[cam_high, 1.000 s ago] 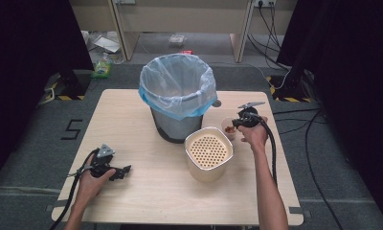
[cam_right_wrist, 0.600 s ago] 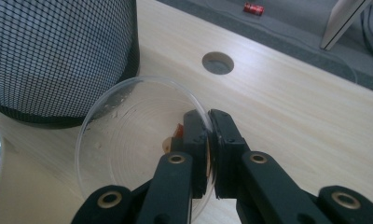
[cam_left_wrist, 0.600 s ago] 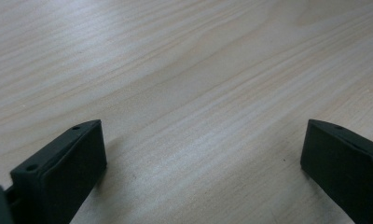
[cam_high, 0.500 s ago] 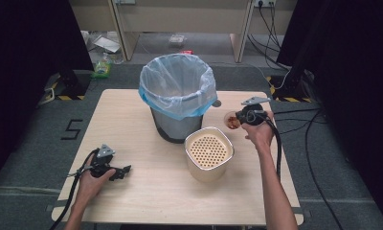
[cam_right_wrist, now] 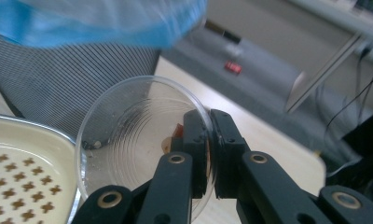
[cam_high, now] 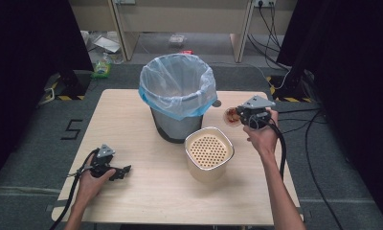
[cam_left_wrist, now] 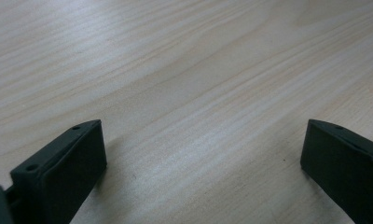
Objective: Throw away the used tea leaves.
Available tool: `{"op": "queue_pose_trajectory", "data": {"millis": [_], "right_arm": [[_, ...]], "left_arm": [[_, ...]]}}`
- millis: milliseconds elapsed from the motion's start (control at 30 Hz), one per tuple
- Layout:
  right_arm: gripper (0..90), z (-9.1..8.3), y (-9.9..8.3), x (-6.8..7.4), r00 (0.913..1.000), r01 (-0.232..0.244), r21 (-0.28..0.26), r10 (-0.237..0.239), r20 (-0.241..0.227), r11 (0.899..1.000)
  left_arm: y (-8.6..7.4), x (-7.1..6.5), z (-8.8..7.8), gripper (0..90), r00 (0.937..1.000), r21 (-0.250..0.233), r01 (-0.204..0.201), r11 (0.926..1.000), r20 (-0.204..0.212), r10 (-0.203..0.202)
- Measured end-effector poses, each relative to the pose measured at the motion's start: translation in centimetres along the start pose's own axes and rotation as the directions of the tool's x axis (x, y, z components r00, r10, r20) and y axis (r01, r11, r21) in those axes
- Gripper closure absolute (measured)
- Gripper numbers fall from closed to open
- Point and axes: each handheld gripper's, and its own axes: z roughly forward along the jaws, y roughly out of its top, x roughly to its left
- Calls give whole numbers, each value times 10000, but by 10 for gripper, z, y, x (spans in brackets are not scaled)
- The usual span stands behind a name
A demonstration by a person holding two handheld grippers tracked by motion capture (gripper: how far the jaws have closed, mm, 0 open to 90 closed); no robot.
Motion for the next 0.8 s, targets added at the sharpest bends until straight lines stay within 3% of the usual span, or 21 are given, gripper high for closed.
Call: {"op": "queue_pose_trajectory", "data": {"millis": [67, 133, 167, 200, 300, 333, 367, 400, 433, 467, 500, 533, 567, 600, 633, 667, 700, 733, 767, 800], "right_arm": [[863, -13, 5, 10, 9982, 576, -431, -567, 214, 9974], [863, -27, 12, 26, 9888, 1432, -896, -1386, 557, 9856], [863, -27, 12, 26, 9888, 1432, -896, -1386, 557, 9856], [864, -37, 15, 39, 9757, 2094, -1232, -1990, 915, 9700], [865, -46, 16, 56, 9440, 3120, -1262, -2922, 1533, 9417], [865, -46, 16, 56, 9440, 3120, -1262, -2922, 1533, 9417], [865, -47, 14, 68, 8982, 4107, -1068, -3816, 2183, 9055], [867, -47, 12, 71, 8833, 4370, -1011, -4052, 2359, 8937], [867, -47, 12, 71, 8833, 4370, -1011, -4052, 2359, 8937], [867, -44, 6, 78, 8402, 5028, -868, -4627, 2828, 8600], [867, -42, 4, 82, 8246, 5244, -816, -4817, 2967, 8475], [867, -42, 4, 82, 8246, 5244, -816, -4817, 2967, 8475], [868, -40, 1, 86, 7926, 5646, -634, -5192, 3199, 8229], [870, -38, -3, 92, 7521, 6111, -429, -5628, 3428, 7904], [872, -35, -9, 101, 6939, 6732, -265, -6189, 3681, 7390], [872, -35, -9, 101, 6939, 6732, -265, -6189, 3681, 7390], [872, -35, -11, 104, 6810, 6859, -267, -6284, 3760, 7272], [873, -34, -16, 110, 6450, 7191, -258, -6532, 3967, 6944], [873, -34, -18, 112, 6359, 7265, -244, -6584, 4027, 6867], [873, -34, -18, 112, 6359, 7265, -244, -6584, 4027, 6867]], "left_arm": [[0, 0, 0, 0, 10000, 2, -5, 10000, 0, 5], [0, 0, 0, 0, 10000, 0, -4, 10000, -6, 4], [0, 0, 0, 0, 10000, 0, -4, 10000, -6, 4], [0, 0, 0, 0, 10000, -1, 1, 10000, -12, -1], [0, 0, 0, 0, 10000, -2, 6, 10000, -13, -6], [0, 0, 0, 0, 10000, -2, 6, 10000, -13, -6], [0, 0, 0, 0, 10000, 1, 0, 10000, -14, 0], [0, 0, 0, 0, 10000, 0, 2, 10000, -13, -2], [0, 0, 0, 0, 10000, 0, 2, 10000, -13, -2], [0, 0, 0, 0, 10000, 0, 4, 10000, -12, -4], [0, 0, 0, 0, 10000, -1, 5, 10000, -12, -5], [0, 0, 0, 0, 10000, -1, 5, 10000, -12, -5], [0, 0, 0, 0, 10000, -3, 3, 10000, -13, -3], [0, 0, 0, 0, 10000, 0, 4, 10000, -12, -4], [0, 0, 0, 0, 10000, 1, 1, 10000, -12, -1], [0, 0, 0, 0, 10000, -1, 3, 10000, -11, -3], [0, 0, 0, 0, 10000, -1, 3, 10000, -12, -3], [0, 0, 0, 0, 10000, -4, 7, 10000, -13, -7], [0, 0, 0, 0, 10000, -1, 4, 10000, -13, -4], [0, 0, 0, 0, 10000, 1, 3, 10000, -9, -3]]}}
